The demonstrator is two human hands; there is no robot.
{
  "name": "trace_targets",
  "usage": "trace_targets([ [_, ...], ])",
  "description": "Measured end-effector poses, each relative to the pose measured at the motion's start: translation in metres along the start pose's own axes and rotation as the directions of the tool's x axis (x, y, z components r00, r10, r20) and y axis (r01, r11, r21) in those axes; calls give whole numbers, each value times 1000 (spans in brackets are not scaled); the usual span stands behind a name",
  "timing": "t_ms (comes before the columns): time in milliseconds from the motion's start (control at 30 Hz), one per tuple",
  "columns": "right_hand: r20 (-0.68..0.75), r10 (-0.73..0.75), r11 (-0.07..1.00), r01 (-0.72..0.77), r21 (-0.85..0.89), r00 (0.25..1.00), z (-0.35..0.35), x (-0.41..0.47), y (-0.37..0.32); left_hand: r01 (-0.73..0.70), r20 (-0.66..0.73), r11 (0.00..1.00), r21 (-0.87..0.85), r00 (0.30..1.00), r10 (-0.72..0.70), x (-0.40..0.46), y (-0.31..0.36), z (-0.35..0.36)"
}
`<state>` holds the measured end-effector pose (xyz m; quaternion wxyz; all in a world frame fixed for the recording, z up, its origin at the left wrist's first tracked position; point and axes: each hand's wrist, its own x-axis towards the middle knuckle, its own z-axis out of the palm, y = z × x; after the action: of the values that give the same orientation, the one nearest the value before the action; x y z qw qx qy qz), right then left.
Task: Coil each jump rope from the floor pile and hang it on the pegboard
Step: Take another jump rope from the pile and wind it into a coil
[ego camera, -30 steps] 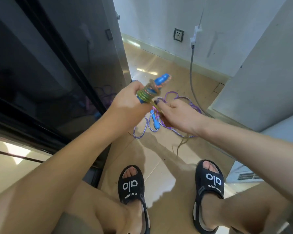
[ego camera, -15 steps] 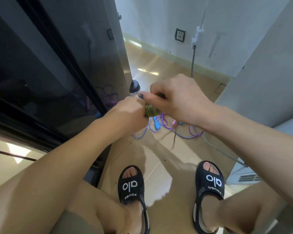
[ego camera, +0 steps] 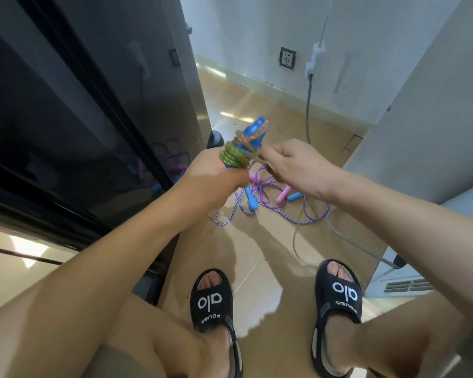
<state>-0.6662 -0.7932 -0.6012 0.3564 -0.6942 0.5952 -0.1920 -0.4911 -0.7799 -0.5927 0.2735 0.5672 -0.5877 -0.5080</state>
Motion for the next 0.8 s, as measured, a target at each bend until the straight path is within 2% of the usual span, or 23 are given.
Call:
trace_targets([
  [67,-11,-8,999,8,-33,1000,5,-3,-1,101,-20,985,-137,994,-105,7,-5,-3],
  [100,-13,-16,998,16,-60,1000,5,-6,-3,146,-32,978,-152,988,-152,11,-9,-5],
  [200,-14,-114,981,110,-158,993,4,-16,-12,251,-85,966,-63,963,-256,21,-21,-8],
  [267,-18,-216,956,207,-209,976,2,-22,-22,266,-143,958,106,958,-250,26,-28,-12],
  [367,-59,-303,926,279,-255,951,-5,-21,-33,188,-87,876,445,982,-167,26,-34,-15],
  [533,-118,-323,904,269,-331,939,-9,-2,-29,-93,156,710,698,987,-24,12,-20,3],
  [633,-62,-273,920,242,-308,960,-10,5,-19,-256,264,693,674,959,98,-3,-8,11],
  [700,-2,-217,962,214,-171,976,-12,5,-13,-300,274,701,647,949,154,-7,-6,7],
  [800,37,-115,993,114,7,993,-11,5,-5,-242,203,882,405,964,171,-7,-7,4],
])
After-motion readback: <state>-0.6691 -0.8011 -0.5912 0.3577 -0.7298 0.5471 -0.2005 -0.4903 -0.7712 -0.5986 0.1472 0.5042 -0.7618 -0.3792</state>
